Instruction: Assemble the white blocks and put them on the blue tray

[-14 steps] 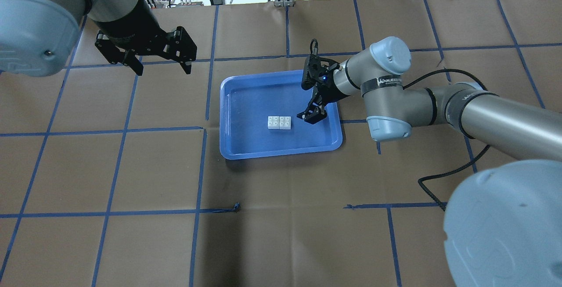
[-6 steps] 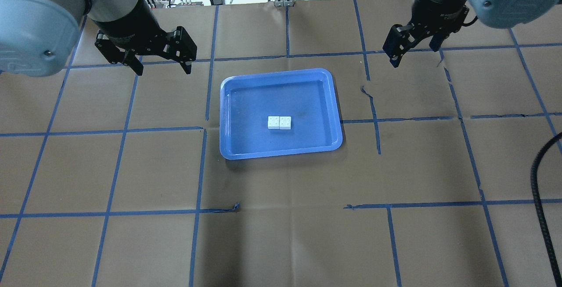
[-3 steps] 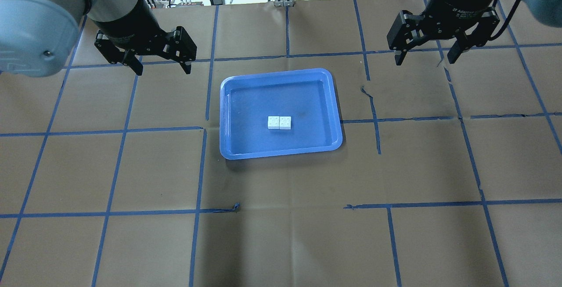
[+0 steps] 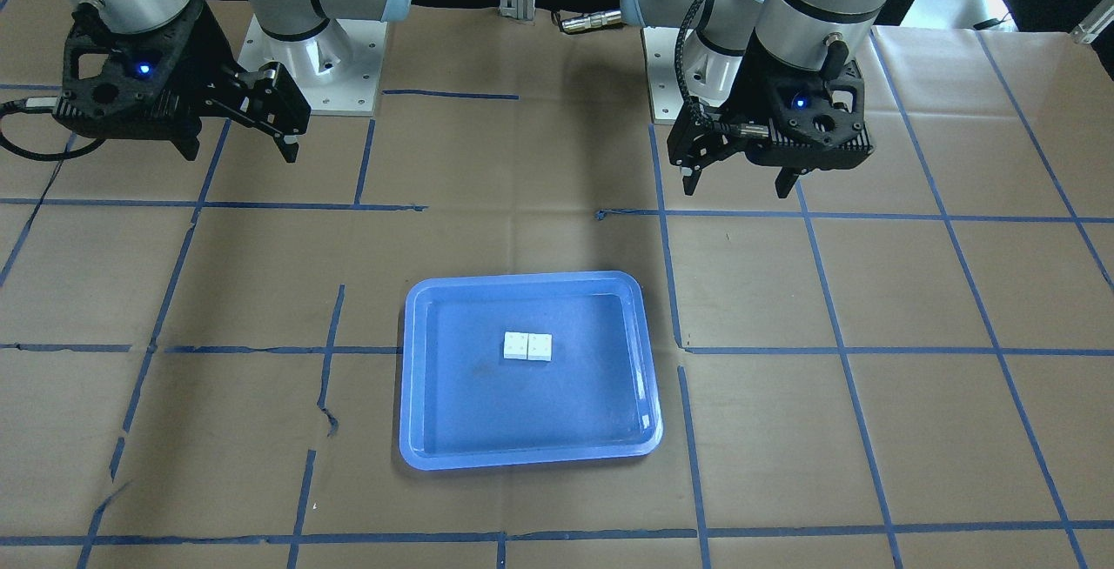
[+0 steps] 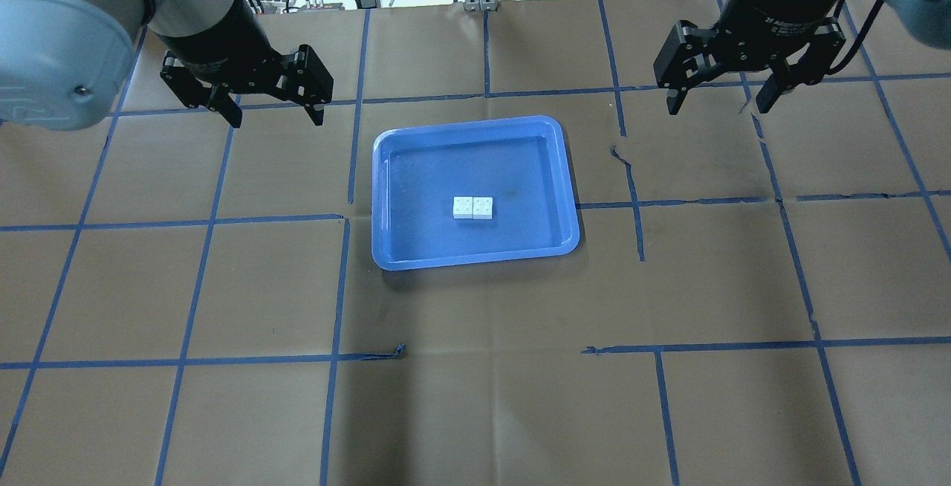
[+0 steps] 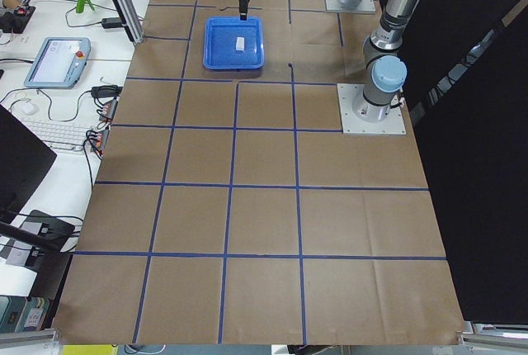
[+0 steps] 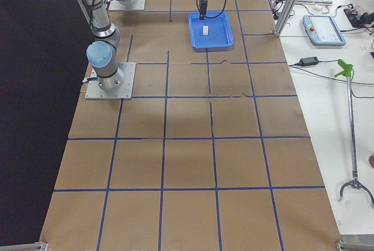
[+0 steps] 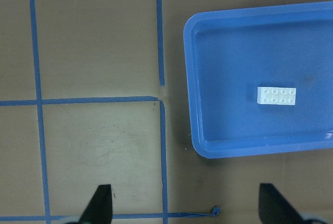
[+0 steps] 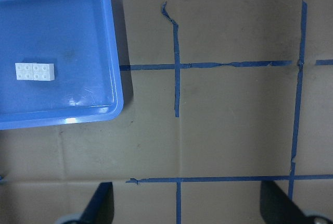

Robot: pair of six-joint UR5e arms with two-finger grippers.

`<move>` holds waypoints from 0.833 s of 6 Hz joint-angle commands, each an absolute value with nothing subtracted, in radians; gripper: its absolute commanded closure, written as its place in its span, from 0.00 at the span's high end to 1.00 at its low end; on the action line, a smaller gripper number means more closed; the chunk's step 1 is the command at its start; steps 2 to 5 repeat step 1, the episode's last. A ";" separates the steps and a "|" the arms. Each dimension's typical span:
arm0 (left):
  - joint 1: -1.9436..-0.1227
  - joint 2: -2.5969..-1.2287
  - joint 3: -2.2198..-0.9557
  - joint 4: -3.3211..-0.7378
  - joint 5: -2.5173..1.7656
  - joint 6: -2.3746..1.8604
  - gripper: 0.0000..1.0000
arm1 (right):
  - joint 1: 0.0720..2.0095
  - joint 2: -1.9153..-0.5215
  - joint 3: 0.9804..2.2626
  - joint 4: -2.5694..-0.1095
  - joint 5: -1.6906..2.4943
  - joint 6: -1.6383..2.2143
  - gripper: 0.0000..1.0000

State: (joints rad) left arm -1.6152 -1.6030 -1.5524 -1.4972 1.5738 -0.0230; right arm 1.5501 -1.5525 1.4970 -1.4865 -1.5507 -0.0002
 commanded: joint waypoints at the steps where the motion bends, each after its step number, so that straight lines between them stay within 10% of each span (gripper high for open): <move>1: -1.614 -1.603 -1.552 -1.497 1.574 -0.023 0.99 | 1.549 -1.552 1.497 -1.486 -1.552 0.000 1.00; 5: -1.614 -1.603 -1.552 -1.497 1.574 -0.023 0.99 | 1.549 -1.552 1.497 -1.486 -1.552 0.000 1.00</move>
